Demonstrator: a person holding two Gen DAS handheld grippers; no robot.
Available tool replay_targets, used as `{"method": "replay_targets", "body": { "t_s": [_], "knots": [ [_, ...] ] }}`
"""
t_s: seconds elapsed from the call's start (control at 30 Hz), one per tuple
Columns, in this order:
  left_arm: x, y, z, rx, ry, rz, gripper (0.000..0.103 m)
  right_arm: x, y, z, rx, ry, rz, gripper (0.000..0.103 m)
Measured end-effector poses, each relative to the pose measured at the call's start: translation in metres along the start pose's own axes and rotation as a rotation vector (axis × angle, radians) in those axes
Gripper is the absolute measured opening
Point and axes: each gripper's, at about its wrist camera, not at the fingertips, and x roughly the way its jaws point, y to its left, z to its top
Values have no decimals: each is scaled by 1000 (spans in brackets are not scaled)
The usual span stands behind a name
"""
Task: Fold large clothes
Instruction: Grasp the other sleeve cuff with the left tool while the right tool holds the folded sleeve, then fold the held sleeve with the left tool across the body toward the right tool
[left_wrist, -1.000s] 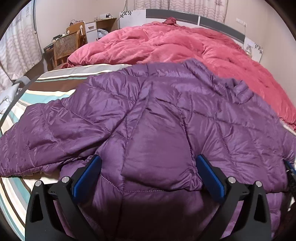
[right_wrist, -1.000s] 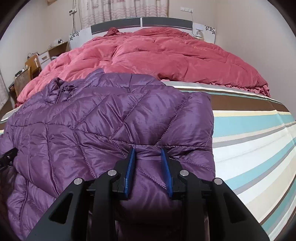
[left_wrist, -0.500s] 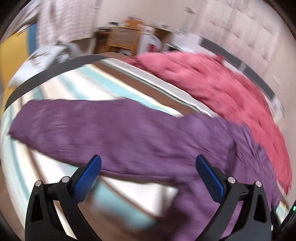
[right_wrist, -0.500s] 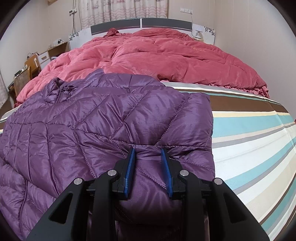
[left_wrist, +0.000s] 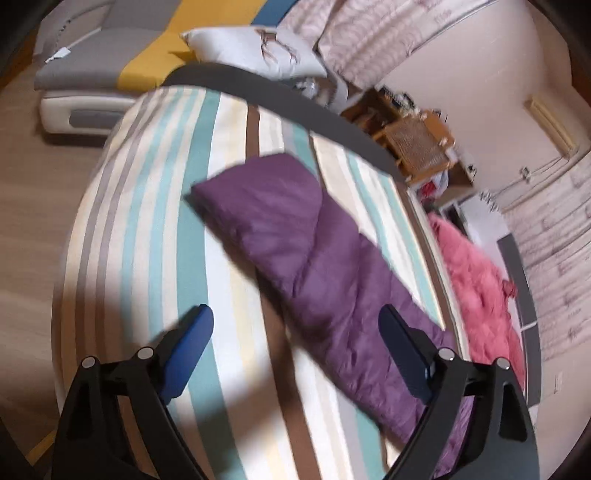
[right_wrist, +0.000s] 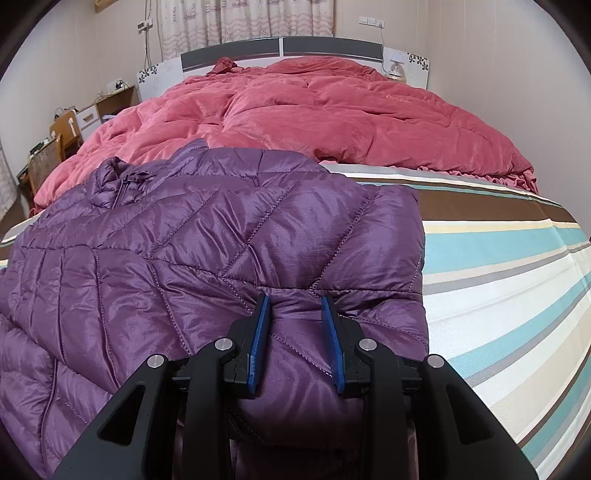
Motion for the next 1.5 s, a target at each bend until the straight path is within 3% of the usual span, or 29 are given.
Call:
{"method": "replay_targets", "body": {
  "t_s": [0.07,0.17,0.27,0.37,0.43,0.53,0.67,0.87,1.13,1.5],
  "knots": [
    [9,3,2,-34,28,-44,88,0,-1,0,3,-1,2,29],
    [19,6,6,-102,2,-73,84,-1,-1,0,4,-2,3,29],
    [34,6,13,-117,-17,-93,70,-1,-2,0,5,-2,3,29],
    [42,7,23,-136,-28,-103,53,-1,-2,0,5,-2,3,29],
    [53,7,23,-156,18,-110,18,-1,-1,0,5,-2,2,29],
    [60,10,21,-210,25,-114,9,-1,-2,0,4,-3,2,29],
    [50,-12,15,-127,-42,-101,7,-1,-2,0,5,-2,4,29],
    [18,-67,-3,76,-157,-150,6,-1,-2,0,4,-3,2,29],
    [-16,-140,-42,322,-175,-271,6,-1,-2,0,5,-3,3,29],
    [-80,-203,-136,664,-230,-373,6,-1,-3,-1,5,-4,4,29]
  ]
}}
